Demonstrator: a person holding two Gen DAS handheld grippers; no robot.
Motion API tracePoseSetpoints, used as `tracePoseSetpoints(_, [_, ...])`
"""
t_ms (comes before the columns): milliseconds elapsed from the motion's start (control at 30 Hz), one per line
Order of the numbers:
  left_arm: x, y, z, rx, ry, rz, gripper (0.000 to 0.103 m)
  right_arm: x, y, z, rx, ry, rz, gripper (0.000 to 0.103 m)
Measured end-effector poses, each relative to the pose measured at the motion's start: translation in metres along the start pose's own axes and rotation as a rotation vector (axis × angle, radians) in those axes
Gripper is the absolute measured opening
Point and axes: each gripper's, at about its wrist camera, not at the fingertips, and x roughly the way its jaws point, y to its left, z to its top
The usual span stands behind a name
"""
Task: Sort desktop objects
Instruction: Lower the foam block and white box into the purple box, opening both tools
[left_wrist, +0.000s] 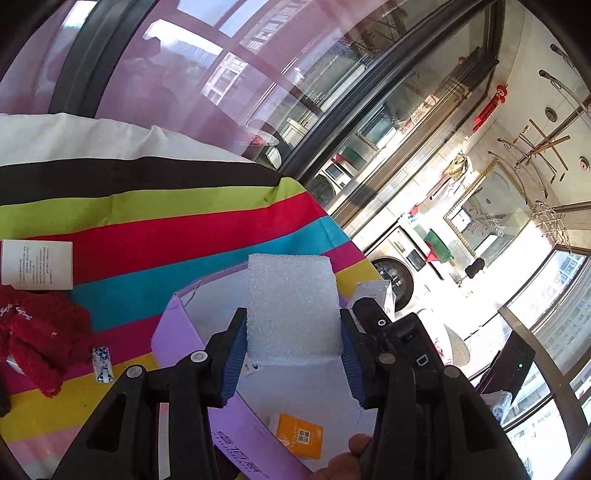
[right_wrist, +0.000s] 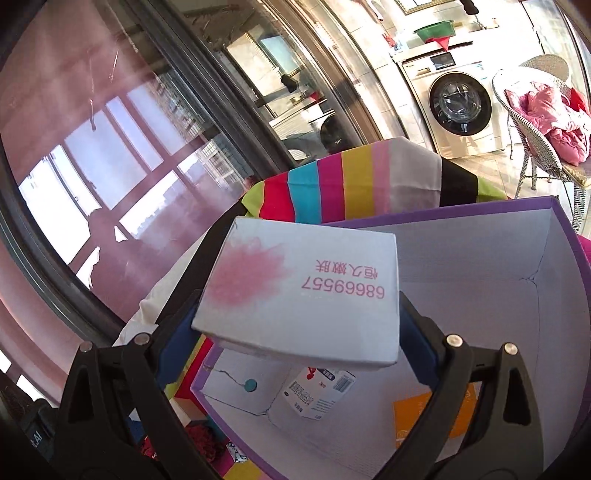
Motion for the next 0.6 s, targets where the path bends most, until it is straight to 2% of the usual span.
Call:
tracePoseSetpoints(267, [0.021, 0.0, -0.002, -0.061, 0.041, -0.069, 0.05, 0.002, -0.016, 0.006, 0.096, -0.003, -0.021, 0.099])
tracePoseSetpoints(333, [0.022, 0.002, -0.001, -0.074, 0.047, -0.068, 0.064, 0.001, -0.019, 0.007, 0.111, -0.009, -0.017, 0.102])
tracePoseSetpoints(400, [0.021, 0.002, -0.001, -0.08, 0.044, -0.073, 0.071, 0.0, -0.02, 0.007, 0.116, -0.012, -0.012, 0.102])
tracePoseSetpoints(600, [0.019, 0.005, -0.002, -0.096, 0.04, -0.072, 0.072, -0.002, -0.019, 0.005, 0.122, -0.013, 0.001, 0.102])
